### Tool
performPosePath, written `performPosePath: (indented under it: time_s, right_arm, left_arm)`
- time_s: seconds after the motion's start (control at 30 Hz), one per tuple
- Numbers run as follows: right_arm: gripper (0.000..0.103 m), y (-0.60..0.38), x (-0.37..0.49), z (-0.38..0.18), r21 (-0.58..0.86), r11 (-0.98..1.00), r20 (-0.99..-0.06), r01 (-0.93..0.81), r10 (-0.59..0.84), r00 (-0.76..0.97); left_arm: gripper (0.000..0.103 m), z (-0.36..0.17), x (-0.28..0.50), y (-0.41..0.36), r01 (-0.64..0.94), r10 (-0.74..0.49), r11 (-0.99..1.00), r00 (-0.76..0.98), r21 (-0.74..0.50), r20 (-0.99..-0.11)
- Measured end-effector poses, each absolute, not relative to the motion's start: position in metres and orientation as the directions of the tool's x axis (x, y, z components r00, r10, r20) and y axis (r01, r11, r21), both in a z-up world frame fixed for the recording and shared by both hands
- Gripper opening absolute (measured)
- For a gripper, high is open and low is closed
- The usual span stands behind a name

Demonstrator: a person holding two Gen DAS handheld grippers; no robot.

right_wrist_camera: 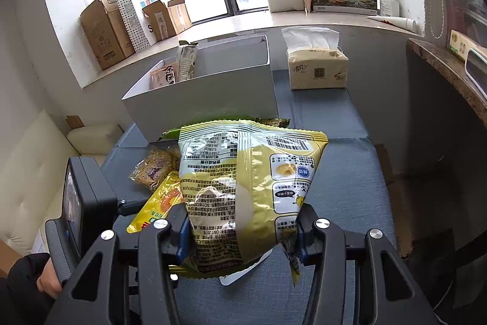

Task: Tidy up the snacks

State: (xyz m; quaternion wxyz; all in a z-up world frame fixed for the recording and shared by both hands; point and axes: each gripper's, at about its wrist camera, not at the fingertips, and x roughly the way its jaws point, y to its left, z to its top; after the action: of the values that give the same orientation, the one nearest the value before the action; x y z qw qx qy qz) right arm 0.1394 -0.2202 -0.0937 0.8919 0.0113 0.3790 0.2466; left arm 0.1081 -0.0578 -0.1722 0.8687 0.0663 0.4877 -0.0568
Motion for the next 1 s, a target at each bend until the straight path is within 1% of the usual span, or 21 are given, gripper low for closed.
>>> performPosePath:
  time_s: [0.03, 0.1, 0.13, 0.2, 0.3, 0.33, 0.4, 0.43, 0.53, 0.63, 0.67, 0.7, 0.73, 0.8, 0.83, 0.9, 1.0]
  right_arm:
    - [0.055, -0.220, 0.139, -0.094, 0.207, 0.878, -0.670, -0.432, 0.449, 0.591]
    - [0.055, -0.220, 0.139, -0.093, 0.211, 0.877, -0.668, -0.432, 0.452, 0.591]
    - [0.055, -0.220, 0.139, -0.093, 0.211, 0.876, -0.669, -0.433, 0.453, 0.590]
    - [0.055, -0.220, 0.139, -0.093, 0.211, 0.875, -0.668, -0.435, 0.454, 0.589]
    - [0.055, -0.219, 0.138, -0.094, 0.210, 0.871, -0.669, -0.443, 0.459, 0.585]
    - [0.055, -0.218, 0.138, -0.094, 0.210, 0.870, -0.669, -0.446, 0.460, 0.584]
    - [0.055, -0.217, 0.138, -0.094, 0.212, 0.868, -0.668, -0.450, 0.465, 0.581]
    - [0.055, -0.215, 0.137, -0.094, 0.211, 0.866, -0.668, -0.454, 0.466, 0.580]
    - [0.055, -0.211, 0.137, -0.096, 0.206, 0.863, -0.674, -0.461, 0.467, 0.572]
    - [0.055, -0.207, 0.136, -0.097, 0.204, 0.859, -0.676, -0.469, 0.471, 0.567]
    - [0.055, -0.206, 0.136, -0.098, 0.204, 0.859, -0.676, -0.470, 0.471, 0.567]
    - [0.055, -0.205, 0.136, -0.098, 0.205, 0.857, -0.677, -0.472, 0.473, 0.564]
    - [0.055, -0.205, 0.136, -0.098, 0.204, 0.857, -0.678, -0.473, 0.472, 0.563]
    - [0.055, -0.206, 0.135, -0.097, 0.204, 0.858, -0.675, -0.472, 0.472, 0.567]
    - [0.055, -0.206, 0.135, -0.096, 0.207, 0.857, -0.673, -0.471, 0.474, 0.567]
    - [0.055, -0.207, 0.134, -0.095, 0.205, 0.859, -0.672, -0.469, 0.472, 0.570]
    - [0.055, -0.206, 0.134, -0.095, 0.206, 0.859, -0.673, -0.469, 0.473, 0.569]
  left_arm:
    - [0.084, -0.172, 0.108, -0.057, 0.161, -0.025, 0.984, 0.520, 0.069, -0.854]
    - [0.079, -0.170, 0.105, -0.054, 0.151, -0.016, 0.986, 0.527, 0.075, -0.850]
    - [0.078, -0.169, 0.104, -0.051, 0.145, -0.024, 0.988, 0.525, 0.062, -0.850]
    - [0.072, -0.162, 0.097, -0.043, 0.146, -0.065, 0.989, 0.528, 0.014, -0.847]
    - [0.072, -0.148, 0.083, -0.033, 0.145, -0.095, 0.989, 0.547, -0.018, -0.831]
    - [0.068, -0.142, 0.077, -0.029, 0.146, -0.105, 0.989, 0.555, -0.027, -0.825]
    - [0.031, -0.131, 0.069, -0.021, 0.135, -0.125, 0.989, 0.570, -0.058, -0.812]
    - [0.031, -0.128, 0.069, -0.018, 0.128, -0.130, 0.989, 0.576, -0.068, -0.807]
    - [0.031, -0.135, 0.069, -0.009, 0.098, -0.091, 0.994, 0.545, -0.045, -0.833]
    - [0.032, -0.141, 0.071, 0.002, 0.081, -0.131, 0.991, 0.538, -0.104, -0.833]
    - [0.029, -0.140, 0.071, 0.005, 0.078, -0.142, 0.990, 0.539, -0.119, -0.830]
    - [0.021, -0.141, 0.071, 0.005, 0.076, -0.143, 0.990, 0.545, -0.121, -0.826]
    - [0.018, -0.140, 0.071, 0.005, 0.074, -0.143, 0.990, 0.548, -0.122, -0.824]
    - [0.010, -0.133, 0.068, 0.007, 0.091, -0.187, 0.982, 0.554, -0.165, -0.812]
    - [0.009, -0.128, 0.065, 0.007, 0.102, -0.201, 0.979, 0.563, -0.174, -0.802]
    - [0.003, -0.116, 0.059, 0.002, 0.125, -0.192, 0.981, 0.587, -0.147, -0.786]
    - [0.003, -0.095, 0.050, -0.006, 0.154, -0.178, 0.983, 0.630, -0.103, -0.756]
